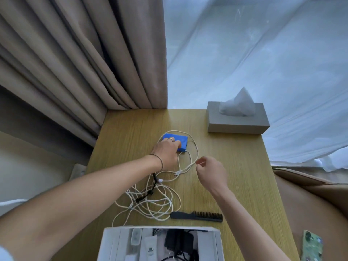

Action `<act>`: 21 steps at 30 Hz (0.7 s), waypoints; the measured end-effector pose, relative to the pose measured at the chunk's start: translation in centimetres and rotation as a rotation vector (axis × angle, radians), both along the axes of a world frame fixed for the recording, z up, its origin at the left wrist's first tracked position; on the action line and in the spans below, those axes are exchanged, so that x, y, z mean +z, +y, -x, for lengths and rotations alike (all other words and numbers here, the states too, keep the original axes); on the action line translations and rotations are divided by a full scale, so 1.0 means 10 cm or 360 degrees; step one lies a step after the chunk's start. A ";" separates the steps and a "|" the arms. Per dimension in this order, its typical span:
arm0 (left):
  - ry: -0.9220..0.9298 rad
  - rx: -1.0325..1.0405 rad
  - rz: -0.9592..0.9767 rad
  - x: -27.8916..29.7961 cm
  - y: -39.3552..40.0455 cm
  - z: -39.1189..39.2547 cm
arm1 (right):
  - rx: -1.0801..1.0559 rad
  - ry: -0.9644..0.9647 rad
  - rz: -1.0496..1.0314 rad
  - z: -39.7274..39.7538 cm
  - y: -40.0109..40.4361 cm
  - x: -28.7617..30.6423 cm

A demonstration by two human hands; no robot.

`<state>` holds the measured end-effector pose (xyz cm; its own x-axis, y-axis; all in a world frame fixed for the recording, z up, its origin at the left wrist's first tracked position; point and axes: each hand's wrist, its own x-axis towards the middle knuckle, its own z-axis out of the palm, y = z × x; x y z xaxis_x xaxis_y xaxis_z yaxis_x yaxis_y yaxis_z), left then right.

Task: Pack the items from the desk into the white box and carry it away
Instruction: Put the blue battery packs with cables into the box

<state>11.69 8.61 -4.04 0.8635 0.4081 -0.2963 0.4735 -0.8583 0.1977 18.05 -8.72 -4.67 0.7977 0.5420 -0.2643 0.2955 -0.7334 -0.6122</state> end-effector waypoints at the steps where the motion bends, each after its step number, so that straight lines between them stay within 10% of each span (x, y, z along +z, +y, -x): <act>1: 0.0048 -0.0037 -0.0058 -0.06 0.04 -0.08 | -0.0007 0.0010 -0.0010 -0.02 0.01 -0.03; 10: 0.0351 -0.0395 -0.0603 -0.56 0.25 -0.61 | 0.0054 0.0155 -0.0071 -0.08 -0.13 -0.18; 21: 0.0134 -0.0727 -0.0447 -0.30 0.19 -0.51 | 0.0015 0.0258 -0.0218 -0.18 -0.24 -0.10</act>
